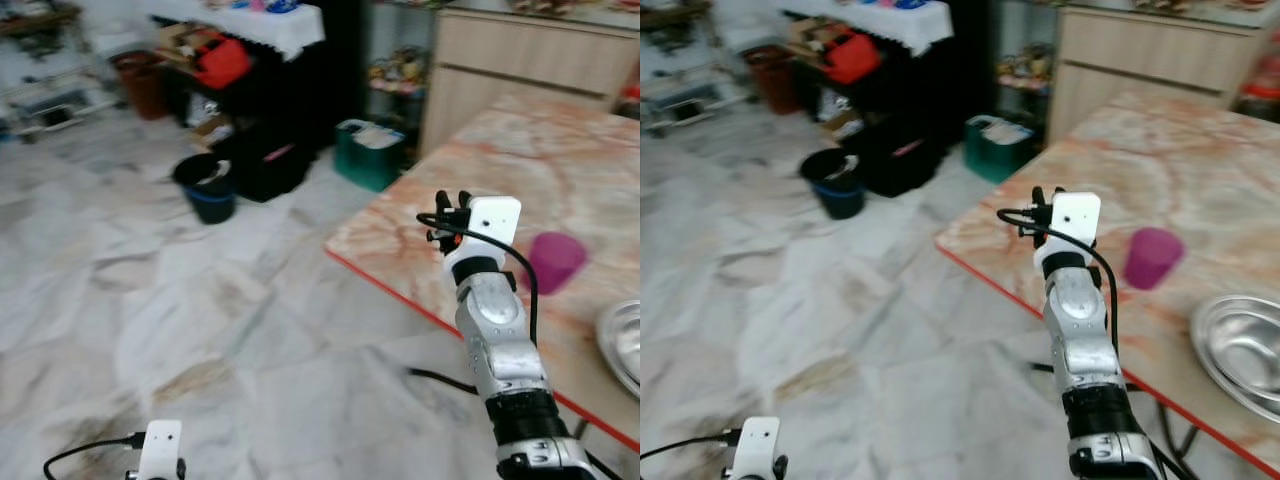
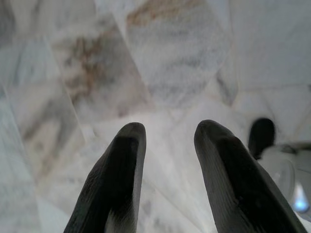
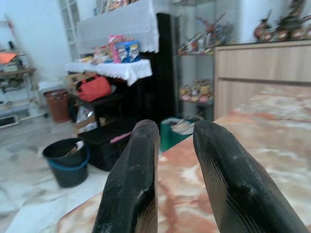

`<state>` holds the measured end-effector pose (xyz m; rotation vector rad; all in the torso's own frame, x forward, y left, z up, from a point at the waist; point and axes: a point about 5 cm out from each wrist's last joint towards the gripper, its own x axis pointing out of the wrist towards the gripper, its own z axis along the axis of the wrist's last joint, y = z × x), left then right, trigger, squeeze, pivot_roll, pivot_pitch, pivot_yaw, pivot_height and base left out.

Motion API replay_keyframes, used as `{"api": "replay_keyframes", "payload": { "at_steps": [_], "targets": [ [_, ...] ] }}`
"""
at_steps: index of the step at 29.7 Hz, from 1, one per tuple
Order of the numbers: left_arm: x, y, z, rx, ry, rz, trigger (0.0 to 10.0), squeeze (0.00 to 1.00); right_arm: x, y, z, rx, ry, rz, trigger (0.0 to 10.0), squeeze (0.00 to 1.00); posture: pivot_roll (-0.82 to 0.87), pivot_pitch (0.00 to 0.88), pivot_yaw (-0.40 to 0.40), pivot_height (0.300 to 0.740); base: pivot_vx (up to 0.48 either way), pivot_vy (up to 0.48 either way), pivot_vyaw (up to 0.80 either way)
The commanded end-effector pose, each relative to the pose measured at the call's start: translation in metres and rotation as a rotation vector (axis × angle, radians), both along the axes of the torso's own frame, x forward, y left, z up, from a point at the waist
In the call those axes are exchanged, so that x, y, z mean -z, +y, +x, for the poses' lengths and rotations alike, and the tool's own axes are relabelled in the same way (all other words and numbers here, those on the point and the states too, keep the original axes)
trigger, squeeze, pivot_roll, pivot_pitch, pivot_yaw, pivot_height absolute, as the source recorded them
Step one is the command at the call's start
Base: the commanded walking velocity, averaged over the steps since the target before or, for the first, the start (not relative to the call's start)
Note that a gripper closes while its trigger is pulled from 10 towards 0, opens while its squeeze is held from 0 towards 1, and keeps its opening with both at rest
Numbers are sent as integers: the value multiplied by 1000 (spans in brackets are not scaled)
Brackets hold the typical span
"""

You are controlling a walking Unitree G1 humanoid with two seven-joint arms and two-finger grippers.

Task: Setting the table

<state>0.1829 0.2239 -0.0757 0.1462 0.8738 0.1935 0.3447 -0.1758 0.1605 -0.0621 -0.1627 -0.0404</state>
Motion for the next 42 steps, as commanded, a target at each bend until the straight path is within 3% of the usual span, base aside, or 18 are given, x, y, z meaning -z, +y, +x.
{"api": "replay_keyframes", "payload": {
  "at_steps": [1,12,14,22,26,28,31,35,37,42],
  "targets": [
    [1,3,-3,-13,4,8,10000,0,-2,3,1,-15,-5,9,10000,0,-8,34,71,740,0,0,800],
    [1,1,-3,-20,-2,2,10000,0,35,-2,-3,-26,142,-19,10000,0,-5,33,58,740,0,0,800],
    [1,0,-3,-35,-8,-10,10000,0,56,-6,-6,-32,228,-33,10000,0,-7,30,47,740,0,0,800],
    [1,-9,2,-45,-19,-41,10000,0,103,-7,-18,-69,439,-12,10000,0,-10,11,12,740,0,0,360],
    [1,-13,4,-45,-23,-50,10000,0,139,-10,-36,-76,608,-4,10000,0,-11,1,-2,740,0,0,0],
    [1,-13,4,-45,-23,-51,10000,0,144,-9,-39,-81,636,-4,10000,0,-11,1,-2,740,0,0,0],
    [3,-17,2,-46,-4,-58,10000,0,190,-4,-80,-160,851,-54,10000,0,-12,0,-10,740,0,0,0],
    [7,-19,-3,-18,51,-35,10000,0,205,-1,-98,-193,917,-22,10000,0,-12,0,-9,740,233,0,0],
    [7,-19,-4,-31,40,-46,10000,0,212,-3,-107,-179,954,-51,10000,0,-14,0,-9,740,343,0,0],
    [7,-19,-5,-32,42,-46,10000,0,219,-7,-118,-144,976,-56,10000,0,-12,0,-10,740,362,0,251]
  ]
}}
